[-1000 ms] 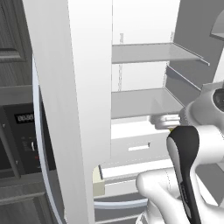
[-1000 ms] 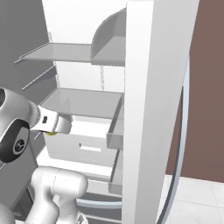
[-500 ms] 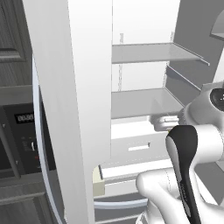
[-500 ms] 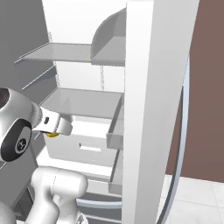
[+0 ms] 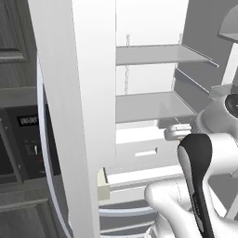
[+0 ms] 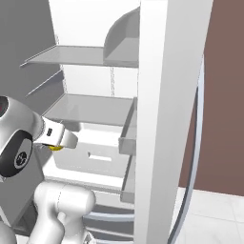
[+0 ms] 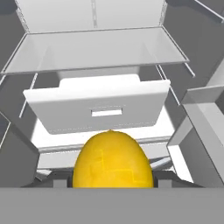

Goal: Retrieve a lemon from the fridge and place it on the cutting board with the fish.

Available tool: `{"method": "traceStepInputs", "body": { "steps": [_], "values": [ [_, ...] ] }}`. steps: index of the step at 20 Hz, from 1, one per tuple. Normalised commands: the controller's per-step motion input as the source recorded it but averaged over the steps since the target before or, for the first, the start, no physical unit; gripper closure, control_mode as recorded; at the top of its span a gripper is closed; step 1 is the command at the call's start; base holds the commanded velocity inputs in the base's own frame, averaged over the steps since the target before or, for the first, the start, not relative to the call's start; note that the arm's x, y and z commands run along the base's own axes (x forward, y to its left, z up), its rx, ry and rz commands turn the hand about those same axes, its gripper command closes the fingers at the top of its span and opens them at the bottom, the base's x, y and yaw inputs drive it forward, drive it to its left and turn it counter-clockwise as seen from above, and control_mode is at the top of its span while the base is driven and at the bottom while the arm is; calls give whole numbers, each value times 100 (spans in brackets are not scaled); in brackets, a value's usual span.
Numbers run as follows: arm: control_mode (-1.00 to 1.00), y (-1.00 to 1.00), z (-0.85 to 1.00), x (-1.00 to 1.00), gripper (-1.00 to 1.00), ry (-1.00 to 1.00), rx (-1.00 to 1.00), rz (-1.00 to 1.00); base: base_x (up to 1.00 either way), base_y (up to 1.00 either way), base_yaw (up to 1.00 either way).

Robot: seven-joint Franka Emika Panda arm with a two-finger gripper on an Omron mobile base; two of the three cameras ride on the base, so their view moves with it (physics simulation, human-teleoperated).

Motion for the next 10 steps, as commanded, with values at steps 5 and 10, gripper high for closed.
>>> {"method": "traceStepInputs", "body": {
  "steps": [5, 10],
  "values": [
    [100, 0, 0, 0, 100, 0, 0, 0, -67, 0, -1],
    [100, 0, 0, 0, 100, 0, 0, 0, -72, 0, 0]
  ]
}}
